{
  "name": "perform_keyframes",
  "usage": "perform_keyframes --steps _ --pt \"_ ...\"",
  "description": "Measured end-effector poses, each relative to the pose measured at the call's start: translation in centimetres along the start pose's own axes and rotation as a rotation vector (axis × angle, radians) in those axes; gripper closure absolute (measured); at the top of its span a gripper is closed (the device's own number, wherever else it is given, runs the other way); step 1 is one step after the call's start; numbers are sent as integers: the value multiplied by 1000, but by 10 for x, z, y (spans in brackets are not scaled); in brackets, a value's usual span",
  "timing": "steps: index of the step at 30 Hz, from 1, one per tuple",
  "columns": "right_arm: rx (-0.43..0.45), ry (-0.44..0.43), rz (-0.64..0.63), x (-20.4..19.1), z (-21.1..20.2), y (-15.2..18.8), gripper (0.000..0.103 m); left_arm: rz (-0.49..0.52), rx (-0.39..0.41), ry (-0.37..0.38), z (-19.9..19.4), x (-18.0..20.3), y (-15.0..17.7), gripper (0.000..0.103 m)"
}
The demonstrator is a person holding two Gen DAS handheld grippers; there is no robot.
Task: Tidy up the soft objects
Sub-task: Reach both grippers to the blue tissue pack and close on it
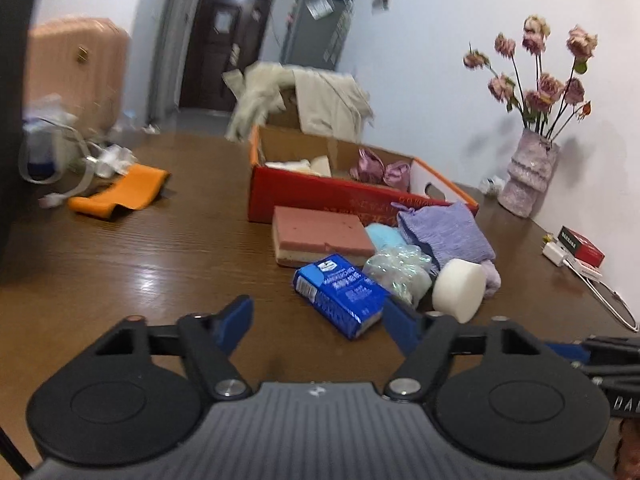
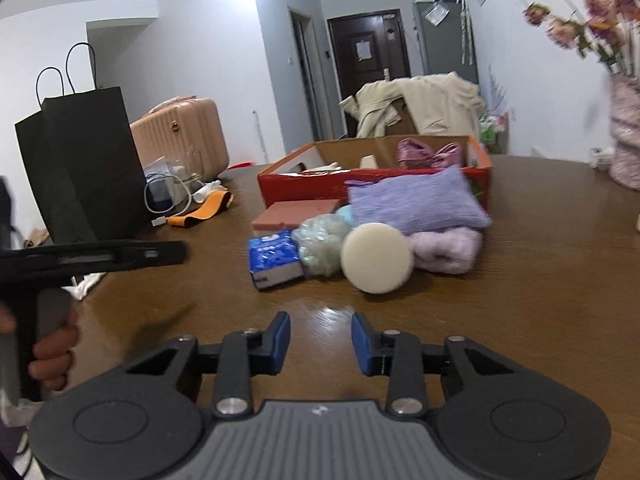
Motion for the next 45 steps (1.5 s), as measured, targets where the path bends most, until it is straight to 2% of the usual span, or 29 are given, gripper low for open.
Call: perform_keyframes --steps 5,8,10,11,12,15,19,21,25,32,33,34,35,41,45 --pt "-32 -101 62 -3 48 -28 73 17 -59 56 50 -18 -35 33" --pt "-49 -126 98 -6 79 -42 73 -47 -117 136 79 -34 -45 37" --pt "-58 -145 123 -7 96 -50 73 -109 -170 195 95 -45 -45 58" --pt "-63 -156 139 -6 102 -52 73 -130 -182 237 99 -50 -42 63" --pt "-66 -172 157 -5 108 -54 73 -153 -189 263 99 -55 -41 66" --pt "-66 -192 221 0 118 -58 73 -190 -188 268 88 -61 -34 70" --pt "-74 -197 256 6 115 -57 77 -203 -197 281 58 -54 -4 73" --pt "-85 -180 258 6 111 -52 83 -209 -196 287 42 -45 12 76" --pt "-93 -162 207 -3 94 -37 87 -222 -177 267 15 -31 36 79" --pt "-76 -139 133 -17 45 -11 87 -166 -168 282 -16 -11 52 80" --pt "-77 -136 126 -17 41 -9 87 -161 -166 279 -17 -9 56 77" --pt "-77 -127 126 -17 38 -7 85 -164 -166 264 -17 -8 57 67" --pt "-73 -121 128 -16 35 -5 85 -168 -166 248 -18 -7 59 63" --pt "-57 -136 141 -10 30 -3 83 -182 -133 227 -18 -10 53 63" --pt "-82 -164 164 -8 42 -2 80 -211 -164 219 -5 -12 48 63"
Point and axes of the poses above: each gripper's, at about its wrist camera, not at the fingertips, and z roughly the way its jaws point, x to its right, y to its underside, the point moved 1 cm from there along z, roughly the way its jaws point, and after that the axes turned 10 degrees about -x, right-handed, at the moved point
